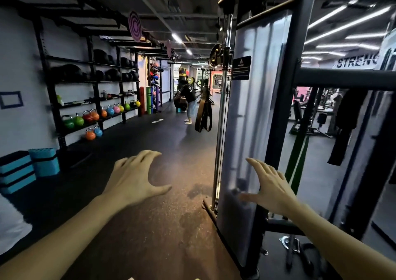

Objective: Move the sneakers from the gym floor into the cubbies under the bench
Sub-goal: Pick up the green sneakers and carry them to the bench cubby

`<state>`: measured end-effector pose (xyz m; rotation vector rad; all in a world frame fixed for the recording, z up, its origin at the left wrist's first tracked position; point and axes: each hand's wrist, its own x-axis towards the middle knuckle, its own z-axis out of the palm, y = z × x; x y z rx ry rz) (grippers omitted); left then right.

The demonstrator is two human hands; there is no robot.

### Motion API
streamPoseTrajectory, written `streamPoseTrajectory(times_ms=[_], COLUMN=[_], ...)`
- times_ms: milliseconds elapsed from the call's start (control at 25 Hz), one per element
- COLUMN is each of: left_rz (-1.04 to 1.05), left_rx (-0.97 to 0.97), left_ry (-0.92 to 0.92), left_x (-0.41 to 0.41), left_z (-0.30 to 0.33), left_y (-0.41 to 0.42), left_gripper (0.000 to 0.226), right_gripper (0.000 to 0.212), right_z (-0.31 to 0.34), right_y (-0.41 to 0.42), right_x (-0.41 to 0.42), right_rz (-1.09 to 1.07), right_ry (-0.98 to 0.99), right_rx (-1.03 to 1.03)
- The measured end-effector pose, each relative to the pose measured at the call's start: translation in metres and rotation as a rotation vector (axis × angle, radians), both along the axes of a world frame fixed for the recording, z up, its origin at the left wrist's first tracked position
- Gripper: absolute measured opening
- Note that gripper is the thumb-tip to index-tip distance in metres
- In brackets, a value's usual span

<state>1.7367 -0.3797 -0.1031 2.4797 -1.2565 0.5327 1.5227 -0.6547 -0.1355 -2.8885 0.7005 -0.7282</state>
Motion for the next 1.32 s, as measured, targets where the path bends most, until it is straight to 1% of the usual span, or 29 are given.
streamPoseTrajectory(times_ms=[160, 400, 520, 640, 720, 880, 1120, 1320], left_rz=[-0.037, -0.073, -0.070, -0.052, -0.031, -0.020, -0.010, 0.013], left_rx=[-0.004, 0.004, 0.019, 0.071, 0.115, 0.184, 0.333, 0.473], left_ry=[0.058, 0.090, 0.123, 0.171, 0.218, 0.325, 0.532, 0.684], left_x=[0.096, 0.190, 0.221, 0.250, 0.268, 0.297, 0.297, 0.248], left_z=[-0.012, -0.034, -0.062, -0.115, -0.164, -0.287, -0.536, -0.736], left_y=[-0.067, -0.155, -0.188, -0.221, -0.244, -0.284, -0.312, -0.299], left_gripper=[0.093, 0.092, 0.092, 0.092, 0.092, 0.091, 0.092, 0.095], right_gripper=[0.109, 0.107, 0.108, 0.108, 0.109, 0.110, 0.110, 0.111], right_z=[-0.012, -0.035, -0.060, -0.112, -0.163, -0.296, -0.557, -0.743], right_y=[-0.054, -0.126, -0.158, -0.192, -0.215, -0.253, -0.275, -0.249], right_x=[0.088, 0.187, 0.224, 0.264, 0.292, 0.331, 0.344, 0.313], right_rz=[-0.038, -0.090, -0.079, -0.038, -0.007, 0.041, 0.109, 0.103], right_ry=[0.030, 0.089, 0.116, 0.169, 0.200, 0.284, 0.472, 0.605], right_rx=[0.023, 0.049, 0.056, 0.094, 0.144, 0.239, 0.395, 0.523])
